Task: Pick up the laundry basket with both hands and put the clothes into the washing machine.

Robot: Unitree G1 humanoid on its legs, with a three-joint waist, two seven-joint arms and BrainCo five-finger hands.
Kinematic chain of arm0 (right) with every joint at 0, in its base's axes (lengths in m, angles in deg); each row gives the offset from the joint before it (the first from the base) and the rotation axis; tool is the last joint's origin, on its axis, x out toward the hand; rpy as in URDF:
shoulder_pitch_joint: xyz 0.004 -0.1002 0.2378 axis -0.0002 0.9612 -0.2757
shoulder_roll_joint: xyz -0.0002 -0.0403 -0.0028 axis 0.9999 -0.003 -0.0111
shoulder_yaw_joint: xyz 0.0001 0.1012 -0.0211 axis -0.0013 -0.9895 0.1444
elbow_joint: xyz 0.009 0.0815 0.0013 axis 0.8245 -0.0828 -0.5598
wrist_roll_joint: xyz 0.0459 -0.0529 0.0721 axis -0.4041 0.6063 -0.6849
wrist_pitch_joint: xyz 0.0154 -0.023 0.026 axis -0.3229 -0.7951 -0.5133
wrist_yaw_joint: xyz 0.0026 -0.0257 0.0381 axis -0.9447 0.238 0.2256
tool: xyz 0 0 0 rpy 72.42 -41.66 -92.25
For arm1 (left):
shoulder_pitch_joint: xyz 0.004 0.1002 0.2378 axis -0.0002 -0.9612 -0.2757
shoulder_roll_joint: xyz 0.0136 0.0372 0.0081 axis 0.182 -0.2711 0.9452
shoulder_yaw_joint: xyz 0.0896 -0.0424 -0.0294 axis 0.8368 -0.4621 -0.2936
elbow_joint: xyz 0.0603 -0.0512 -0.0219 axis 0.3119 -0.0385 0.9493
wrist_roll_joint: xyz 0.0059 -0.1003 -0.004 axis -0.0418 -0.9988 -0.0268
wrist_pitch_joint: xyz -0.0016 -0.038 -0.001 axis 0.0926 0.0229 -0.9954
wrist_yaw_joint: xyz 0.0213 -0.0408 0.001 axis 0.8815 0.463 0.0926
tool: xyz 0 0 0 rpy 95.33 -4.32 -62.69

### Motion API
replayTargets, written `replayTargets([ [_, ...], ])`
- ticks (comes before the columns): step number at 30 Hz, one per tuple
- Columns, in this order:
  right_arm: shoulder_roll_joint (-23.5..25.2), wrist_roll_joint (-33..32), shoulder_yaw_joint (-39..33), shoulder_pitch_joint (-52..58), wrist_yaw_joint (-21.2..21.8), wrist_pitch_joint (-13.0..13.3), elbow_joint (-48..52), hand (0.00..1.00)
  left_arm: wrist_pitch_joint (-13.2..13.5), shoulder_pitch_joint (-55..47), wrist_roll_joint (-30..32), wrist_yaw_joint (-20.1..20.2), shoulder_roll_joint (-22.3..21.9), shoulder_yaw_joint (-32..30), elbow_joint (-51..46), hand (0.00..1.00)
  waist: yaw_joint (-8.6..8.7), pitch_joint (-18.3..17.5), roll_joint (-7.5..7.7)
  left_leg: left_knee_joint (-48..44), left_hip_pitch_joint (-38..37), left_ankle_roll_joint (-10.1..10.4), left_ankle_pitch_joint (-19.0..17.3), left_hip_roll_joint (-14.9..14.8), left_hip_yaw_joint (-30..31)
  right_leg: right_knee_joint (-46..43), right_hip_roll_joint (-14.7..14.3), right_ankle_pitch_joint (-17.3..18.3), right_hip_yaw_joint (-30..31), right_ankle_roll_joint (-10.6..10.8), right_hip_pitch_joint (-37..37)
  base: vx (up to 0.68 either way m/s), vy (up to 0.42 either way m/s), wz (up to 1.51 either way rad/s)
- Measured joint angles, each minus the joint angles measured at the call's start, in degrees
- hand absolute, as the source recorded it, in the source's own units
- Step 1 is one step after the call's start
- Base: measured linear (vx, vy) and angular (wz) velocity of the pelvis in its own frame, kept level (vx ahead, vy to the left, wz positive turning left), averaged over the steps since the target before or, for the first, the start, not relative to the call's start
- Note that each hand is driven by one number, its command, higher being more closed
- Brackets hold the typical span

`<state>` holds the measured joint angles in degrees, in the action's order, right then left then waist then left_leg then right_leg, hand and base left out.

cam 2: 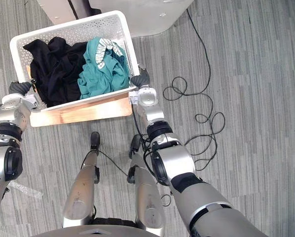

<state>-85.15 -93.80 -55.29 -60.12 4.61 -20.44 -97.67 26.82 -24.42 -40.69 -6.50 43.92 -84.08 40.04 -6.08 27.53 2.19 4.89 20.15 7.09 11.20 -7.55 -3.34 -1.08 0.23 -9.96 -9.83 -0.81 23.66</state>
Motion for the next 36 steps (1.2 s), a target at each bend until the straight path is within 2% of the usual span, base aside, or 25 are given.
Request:
replayTargets([
  [2,-0.1,-0.5,0.0,1.2,0.0,-0.1,0.0,1.0,0.0,-0.9,-0.1,0.3,-0.7,0.0,-0.2,1.0,0.03,0.0,-0.01,0.0,-0.9,-0.1,-0.1,0.0,0.0,0.0,0.0,0.0,0.0,0.0,-1.0,0.0,0.0,0.0],
  [5,-1.0,-2.2,0.7,3.0,0.0,-0.4,0.7,1.0,0.0,-4.3,-4.2,2.5,-1.1,0.6,-2.9,1.0,0.04,-0.1,-0.12,0.0,-2.1,-0.1,-0.6,0.2,-0.7,-0.1,0.3,0.1,0.2,0.1,-1.9,0.01,0.017,-0.03],
  [7,-1.3,-2.5,2.0,3.3,0.1,-1.2,0.8,1.0,-0.1,-6.1,-5.3,2.6,-1.3,0.6,-4.4,1.0,0.23,-0.1,-0.14,0.0,-2.8,-0.4,-0.8,0.1,-1.5,-0.1,0.4,0.1,0.5,0.1,-2.4,0.01,0.019,-0.07],
  [13,-1.9,-3.1,3.6,8.7,1.8,-3.3,5.4,1.0,-0.1,-18.8,-10.0,3.8,-3.4,0.6,-13.5,1.0,1.0,-0.3,-0.42,0.0,-10.0,0.3,-1.6,0.2,-1.9,-0.4,0.4,1.8,0.5,0.3,-9.6,0.02,0.007,0.02],
  [17,-3.5,-3.2,5.3,10.5,4.1,-3.4,7.7,1.0,0.3,-26.6,-11.2,4.1,-4.2,0.6,-22.7,1.0,1.52,-3.5,-1.22,0.0,-11.6,-0.4,-2.9,0.4,-1.5,0.5,0.2,2.6,0.5,0.4,-11.9,-0.01,0.012,0.07],
  [21,-4.3,-3.7,5.5,18.7,6.1,-2.9,14.5,1.0,1.4,-36.1,-11.2,4.9,-6.0,1.0,-32.0,1.0,1.84,-8.7,-2.2,-0.1,-12.6,-0.7,-2.9,0.5,-1.3,2.7,0.0,2.2,0.3,0.8,-14.0,0.05,0.014,0.03],
  [24,-4.3,-7.4,5.3,24.5,6.8,-2.8,14.8,1.0,1.5,-41.6,-11.2,5.0,-7.4,2.5,-35.3,1.0,2.54,-13.1,-2.73,-0.3,-13.5,-0.7,-3.6,0.6,-1.3,4.1,0.0,2.2,0.2,0.9,-15.6,0.09,0.032,0.01],
  [26,-4.6,-9.0,4.6,29.6,7.6,-2.7,17.6,1.0,1.5,-45.1,-11.1,5.4,-8.4,3.3,-37.9,1.0,3.28,-14.1,-2.99,-0.4,-15.4,-0.8,-4.1,0.8,-1.4,4.2,0.1,2.4,0.1,1.3,-17.5,0.05,0.048,-0.01],
  [30,-5.5,-9.4,2.9,38.0,9.5,-2.4,21.4,1.0,1.5,-50.8,-9.4,6.8,-10.9,4.4,-41.3,1.0,4.55,-17.0,-3.08,-0.3,-17.0,-1.3,-4.6,1.1,-2.2,4.2,0.5,2.9,1.0,1.9,-18.7,-0.01,0.054,-0.1],
  [31,-5.5,-9.3,2.3,40.5,9.8,-2.3,21.4,1.0,1.5,-53.0,-8.5,7.0,-12.0,5.1,-41.8,1.0,4.62,-18.7,-3.08,0.0,-17.8,-1.6,-5.1,1.3,-3.3,4.2,0.6,3.2,2.0,2.5,-18.9,-0.03,0.062,-0.28],
  [34,-5.5,-9.3,0.4,44.7,11.1,-2.2,21.5,1.0,1.5,-56.6,-8.4,7.3,-13.9,6.2,-42.8,1.0,5.3,-19.9,-3.36,0.0,-19.4,-2.0,-5.7,1.6,-4.6,4.0,0.8,3.3,3.4,2.9,-19.8,-0.03,0.052,-0.26],
  [36,-5.5,-9.1,-0.8,48.4,11.3,-2.2,22.4,1.0,1.3,-58.7,-8.4,7.3,-15.0,7.6,-42.8,1.0,6.38,-21.3,-3.57,0.0,-19.7,-1.9,-6.0,2.0,-5.0,3.9,1.2,3.4,4.2,3.1,-19.6,-0.04,0.055,-0.17],
])
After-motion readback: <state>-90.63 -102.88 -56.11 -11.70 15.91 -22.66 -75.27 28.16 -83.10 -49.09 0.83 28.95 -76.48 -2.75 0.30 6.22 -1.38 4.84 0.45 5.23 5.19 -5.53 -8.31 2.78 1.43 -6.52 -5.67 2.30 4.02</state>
